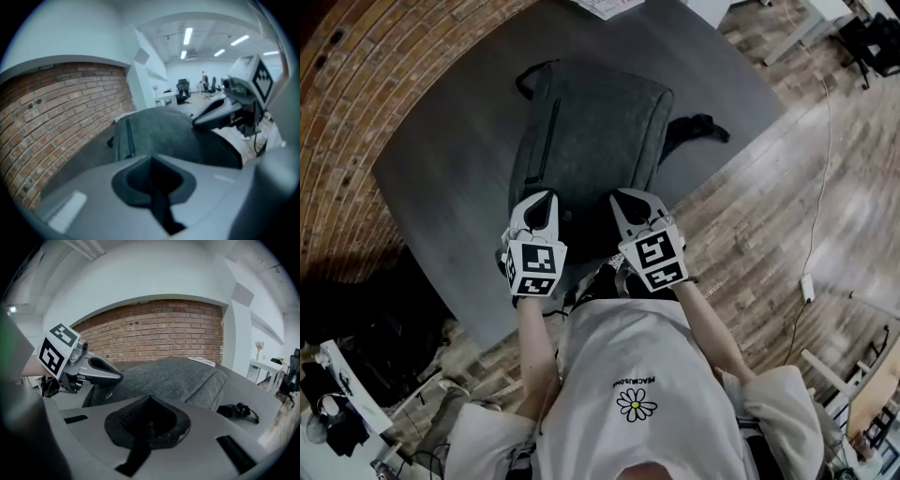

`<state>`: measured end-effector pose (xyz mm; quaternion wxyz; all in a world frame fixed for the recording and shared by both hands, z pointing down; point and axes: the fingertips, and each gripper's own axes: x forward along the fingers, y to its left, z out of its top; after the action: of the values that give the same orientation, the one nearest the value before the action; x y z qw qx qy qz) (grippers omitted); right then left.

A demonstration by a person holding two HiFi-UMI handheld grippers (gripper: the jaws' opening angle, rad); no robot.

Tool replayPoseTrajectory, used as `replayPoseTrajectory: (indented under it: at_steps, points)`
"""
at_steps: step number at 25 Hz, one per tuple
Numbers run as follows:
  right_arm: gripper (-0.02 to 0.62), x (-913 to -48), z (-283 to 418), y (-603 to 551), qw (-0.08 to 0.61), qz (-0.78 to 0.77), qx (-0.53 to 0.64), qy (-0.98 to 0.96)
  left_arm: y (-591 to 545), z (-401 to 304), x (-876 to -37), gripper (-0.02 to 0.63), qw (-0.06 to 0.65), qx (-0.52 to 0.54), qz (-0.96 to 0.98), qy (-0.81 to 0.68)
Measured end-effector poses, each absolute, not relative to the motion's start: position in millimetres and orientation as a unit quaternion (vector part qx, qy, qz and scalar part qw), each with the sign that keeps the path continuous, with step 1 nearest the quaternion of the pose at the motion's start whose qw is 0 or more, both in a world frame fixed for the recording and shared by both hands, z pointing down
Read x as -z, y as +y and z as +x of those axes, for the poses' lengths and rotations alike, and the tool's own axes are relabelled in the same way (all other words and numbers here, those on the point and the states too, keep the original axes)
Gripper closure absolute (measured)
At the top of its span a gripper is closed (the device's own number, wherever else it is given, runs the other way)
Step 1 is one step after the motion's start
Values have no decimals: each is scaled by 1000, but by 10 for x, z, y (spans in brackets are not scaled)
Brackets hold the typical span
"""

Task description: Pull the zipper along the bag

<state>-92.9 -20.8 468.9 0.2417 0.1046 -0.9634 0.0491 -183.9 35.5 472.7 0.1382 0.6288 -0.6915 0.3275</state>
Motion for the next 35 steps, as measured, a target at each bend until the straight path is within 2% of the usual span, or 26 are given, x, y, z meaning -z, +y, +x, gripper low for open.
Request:
replayPoseTrajectory:
  at_steps: [9,20,27,31,33,35]
  points:
    - [594,-4748,-965,-288,256,104,-18,-961,248,-1867,-4826,606,150,-328,621,-696]
    - [594,-4783,-1097,-1332,258,174,3,-950,-777,-1978,-4863,606,113,-315,648,-685]
    - [594,-4795,-1149,-1832,265,195,13,-944,-1266,-2006,-4861,606,114,-309,656,-679]
    - [594,-4610,-1092,-1861,220,198,-35,-955,-1256,-2038,-4594,606,98,-269,645,-708]
    - [592,-4404,-919,-1945,175,214,-61,-959,-1282,-1940,-4378,606,77,-243,653,-713]
    - [588,-4322,-702,-2155,160,239,-61,-956,-1424,-1793,-4259,606,56,-248,675,-692]
